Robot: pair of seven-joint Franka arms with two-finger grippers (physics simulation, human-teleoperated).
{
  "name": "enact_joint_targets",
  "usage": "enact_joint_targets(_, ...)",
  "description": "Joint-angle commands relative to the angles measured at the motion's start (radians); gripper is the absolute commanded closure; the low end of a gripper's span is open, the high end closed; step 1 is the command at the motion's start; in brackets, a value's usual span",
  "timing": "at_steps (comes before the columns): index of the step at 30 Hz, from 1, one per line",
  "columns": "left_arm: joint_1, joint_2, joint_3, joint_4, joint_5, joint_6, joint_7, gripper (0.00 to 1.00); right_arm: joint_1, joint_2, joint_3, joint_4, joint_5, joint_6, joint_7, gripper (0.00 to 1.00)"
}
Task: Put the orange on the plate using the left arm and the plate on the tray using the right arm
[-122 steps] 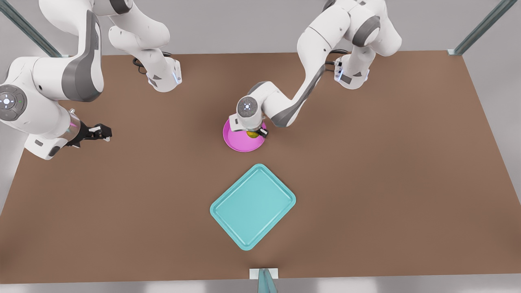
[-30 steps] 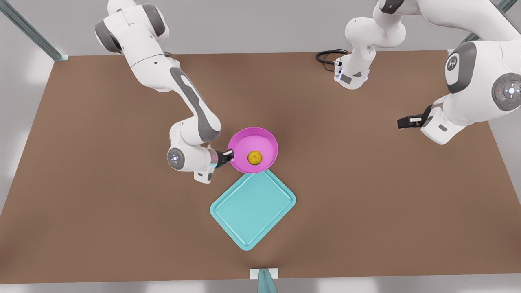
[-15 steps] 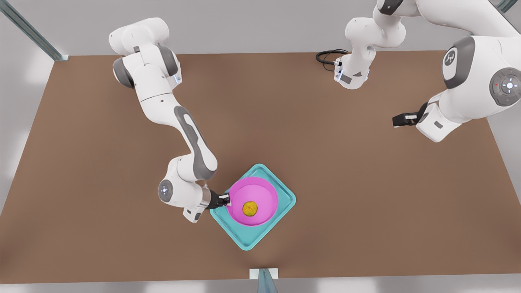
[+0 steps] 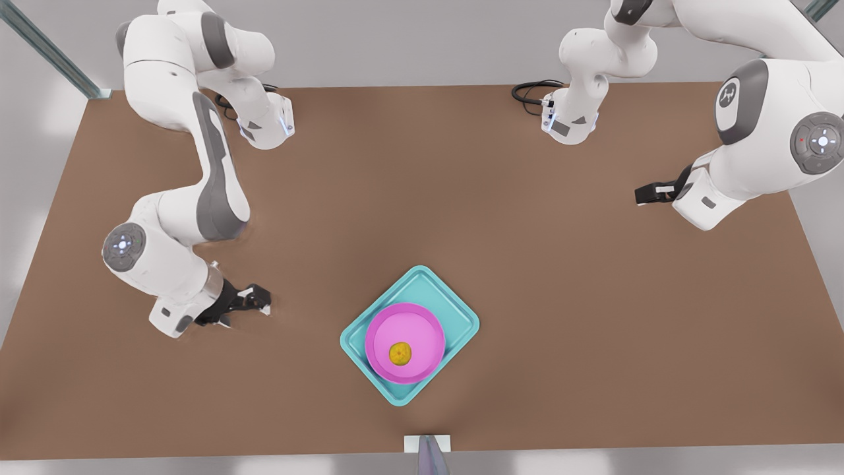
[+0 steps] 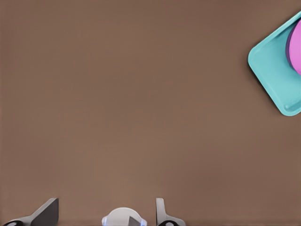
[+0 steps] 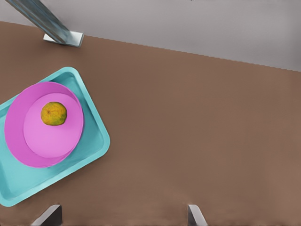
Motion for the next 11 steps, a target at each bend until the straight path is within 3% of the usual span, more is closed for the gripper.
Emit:
enact_joint_targets(1, 0.0, -0.001, 0.0, 0.001, 0.0, -0.006, 0.01, 0.0, -0.027, -0.108, -0.001, -0.002, -0.2, -0.378, -0.014, 0.0)
enact_joint_targets(5, -0.002, -0.001, 0.0, 0.001, 0.002, -0.008, 0.005, 0.0, -0.062, -0.313, 0.001, -0.071, -0.28, -0.491, -0.051, 0.0)
enact_joint_targets(11, -0.002, 0.0, 0.0, 0.001, 0.002, -0.005, 0.008, 0.0, -0.062, -0.327, 0.001, -0.08, -0.28, -0.495, -0.049, 0.0)
